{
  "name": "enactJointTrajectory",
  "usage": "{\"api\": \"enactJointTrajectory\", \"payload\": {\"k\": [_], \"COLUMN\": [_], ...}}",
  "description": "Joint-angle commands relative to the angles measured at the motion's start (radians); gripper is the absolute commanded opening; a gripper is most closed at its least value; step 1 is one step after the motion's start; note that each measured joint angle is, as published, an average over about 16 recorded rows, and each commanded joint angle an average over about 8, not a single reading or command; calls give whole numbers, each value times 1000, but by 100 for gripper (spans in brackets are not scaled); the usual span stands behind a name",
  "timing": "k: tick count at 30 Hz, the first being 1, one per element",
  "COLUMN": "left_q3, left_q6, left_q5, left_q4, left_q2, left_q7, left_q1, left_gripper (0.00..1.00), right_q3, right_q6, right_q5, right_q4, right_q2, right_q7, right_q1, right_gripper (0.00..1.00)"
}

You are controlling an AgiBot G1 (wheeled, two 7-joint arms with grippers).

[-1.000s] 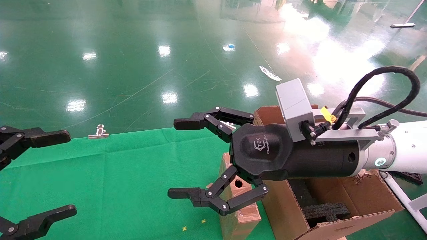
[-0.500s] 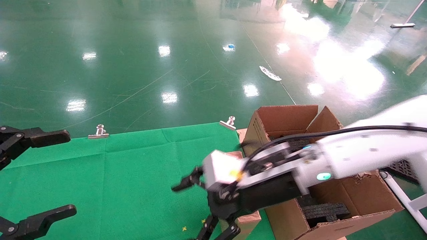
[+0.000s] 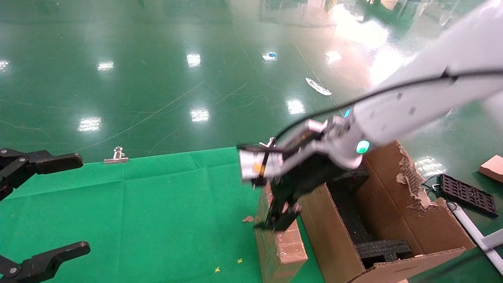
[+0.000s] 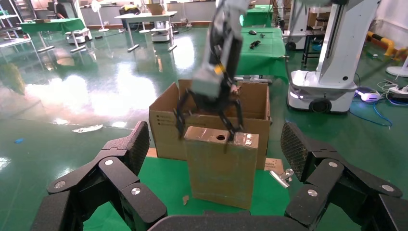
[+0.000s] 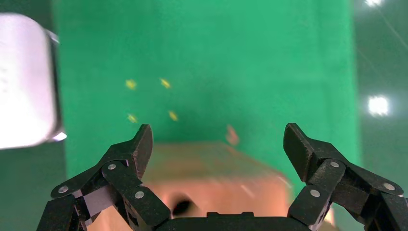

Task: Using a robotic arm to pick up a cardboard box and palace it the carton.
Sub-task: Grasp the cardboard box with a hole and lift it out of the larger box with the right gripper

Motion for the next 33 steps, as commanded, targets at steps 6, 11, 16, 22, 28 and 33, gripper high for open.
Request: {"api": "enactJointTrajectory", "payload": {"k": [6,11,16,22,28,33], "left_q3": [0,1,1,1,1,2], "left_q6": [0,0,0,0,-1,-1], "left_q5": [0,0,-1,-1,-1,-1], "left_q4": [0,0,0,0,0,0], "left_q2": [0,0,0,0,-1,-1], "left_q7": [0,0,0,1,1,1], "left_q1": [0,0,0,0,0,0], "left_gripper": [100,100,100,100,100,100], "right_q3": [-271,-435,-528,-581,-604,-608], "right_q6": [-2,11,28,46,66,91], "right_q5": [18,61,87,105,125,156], "right_q4": [0,2,4,5,2,-12], "right_q2": [-22,-40,-58,-75,-64,-7], "right_q7": [108,164,190,200,245,395], "right_q1": [237,318,354,378,393,399], "right_gripper": [100,100,100,100,100,100]}}
